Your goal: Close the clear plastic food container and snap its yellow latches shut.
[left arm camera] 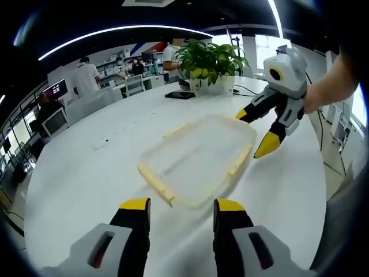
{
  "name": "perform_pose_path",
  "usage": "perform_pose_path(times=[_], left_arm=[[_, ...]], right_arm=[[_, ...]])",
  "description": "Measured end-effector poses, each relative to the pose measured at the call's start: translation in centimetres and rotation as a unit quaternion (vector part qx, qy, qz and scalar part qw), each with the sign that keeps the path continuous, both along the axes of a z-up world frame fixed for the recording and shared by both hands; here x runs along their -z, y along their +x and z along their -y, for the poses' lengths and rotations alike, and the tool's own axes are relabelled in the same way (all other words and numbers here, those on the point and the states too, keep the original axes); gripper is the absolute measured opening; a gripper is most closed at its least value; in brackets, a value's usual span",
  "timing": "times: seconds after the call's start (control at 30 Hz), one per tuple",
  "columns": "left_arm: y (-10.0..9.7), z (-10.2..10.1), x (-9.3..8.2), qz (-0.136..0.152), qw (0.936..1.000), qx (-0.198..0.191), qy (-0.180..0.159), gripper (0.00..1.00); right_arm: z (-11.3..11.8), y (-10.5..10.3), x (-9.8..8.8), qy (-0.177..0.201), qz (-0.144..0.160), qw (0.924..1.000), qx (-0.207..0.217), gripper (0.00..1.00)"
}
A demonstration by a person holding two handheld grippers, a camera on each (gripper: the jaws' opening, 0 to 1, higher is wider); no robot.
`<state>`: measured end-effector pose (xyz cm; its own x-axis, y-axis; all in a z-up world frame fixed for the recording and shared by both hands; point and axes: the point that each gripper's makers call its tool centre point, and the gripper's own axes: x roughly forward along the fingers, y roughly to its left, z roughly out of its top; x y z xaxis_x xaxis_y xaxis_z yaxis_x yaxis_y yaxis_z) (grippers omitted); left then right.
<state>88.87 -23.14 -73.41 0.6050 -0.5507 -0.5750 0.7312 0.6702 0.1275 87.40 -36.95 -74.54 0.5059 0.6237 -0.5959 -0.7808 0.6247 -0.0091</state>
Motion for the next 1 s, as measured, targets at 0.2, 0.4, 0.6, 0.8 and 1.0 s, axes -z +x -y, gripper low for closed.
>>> perform_pose_path(times=[0.2,0.4,0.6,0.8,1.0], left_arm=[[0.0,0.1,0.0,0.001,1.0,0.007,0.003,0.36],[-0.3,0.3,0.0,0.002,0.9999,0.013,0.006,0.33],[-0.4,0.3,0.0,0.005,0.9998,0.017,0.01,0.31],[-0.5,-0.5,0.1,0.008,0.9995,0.02,0.023,0.3],[-0.7,-2.2,0.2,0.01,0.9992,0.017,0.034,0.31]], right_arm=[[-0.1,0.0,0.1,0.0,0.002,1.0,0.0,0.42],[0.0,0.1,0.2,-0.001,0.003,1.0,0.005,0.39],[-0.2,0.0,0.2,0.002,-0.004,0.9999,0.009,0.38],[-1.1,-0.1,0.2,-0.001,-0.005,1.0,0.008,0.38],[-2.9,-0.3,0.1,0.007,-0.012,0.9998,0.011,0.38]])
